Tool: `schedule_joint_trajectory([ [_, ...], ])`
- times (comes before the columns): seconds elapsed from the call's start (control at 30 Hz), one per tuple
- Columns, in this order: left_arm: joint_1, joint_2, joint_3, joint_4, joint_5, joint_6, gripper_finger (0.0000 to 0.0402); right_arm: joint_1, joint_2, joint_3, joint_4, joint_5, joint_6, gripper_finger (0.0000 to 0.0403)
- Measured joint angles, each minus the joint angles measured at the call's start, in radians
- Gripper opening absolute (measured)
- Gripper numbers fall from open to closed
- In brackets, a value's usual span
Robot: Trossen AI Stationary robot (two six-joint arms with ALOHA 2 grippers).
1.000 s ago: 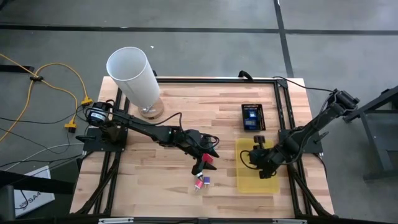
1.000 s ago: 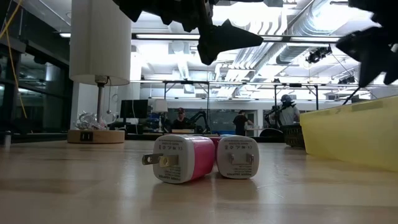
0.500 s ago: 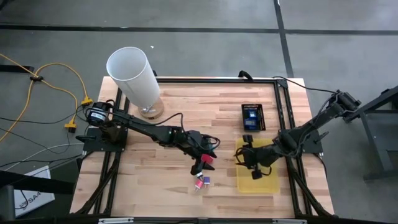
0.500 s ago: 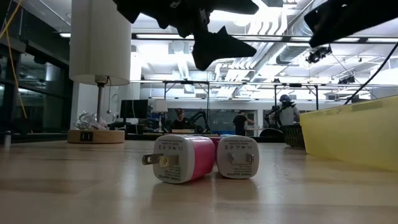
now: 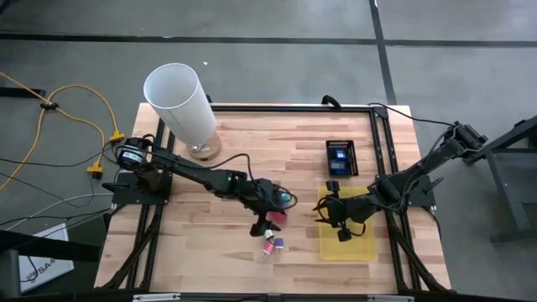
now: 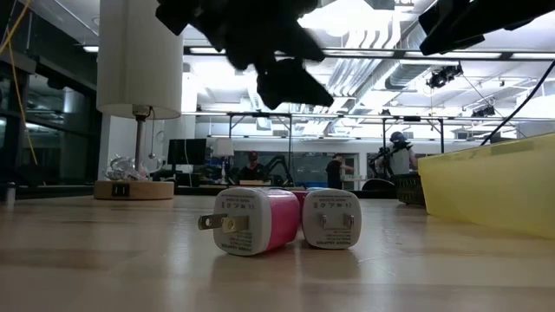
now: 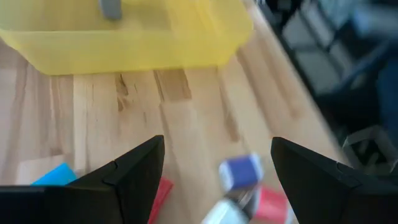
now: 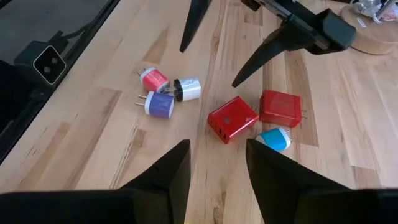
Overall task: Pick & Place Office items
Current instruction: Put the bottom red charger adapter into the yellow bin
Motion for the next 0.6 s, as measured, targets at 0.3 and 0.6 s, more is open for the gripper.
schedule_joint_trajectory([
  [0.3, 0.001, 0.000, 0.000, -0.094, -0.018, 0.369, 0.0287, 0.000, 0.000, 0.000, 0.000, 0.000, 0.000, 0.0142],
  [0.6, 0.030, 0.000, 0.000, -0.137, -0.049, 0.385, 0.0287, 0.001, 0.000, 0.000, 0.000, -0.001, 0.000, 0.0142],
])
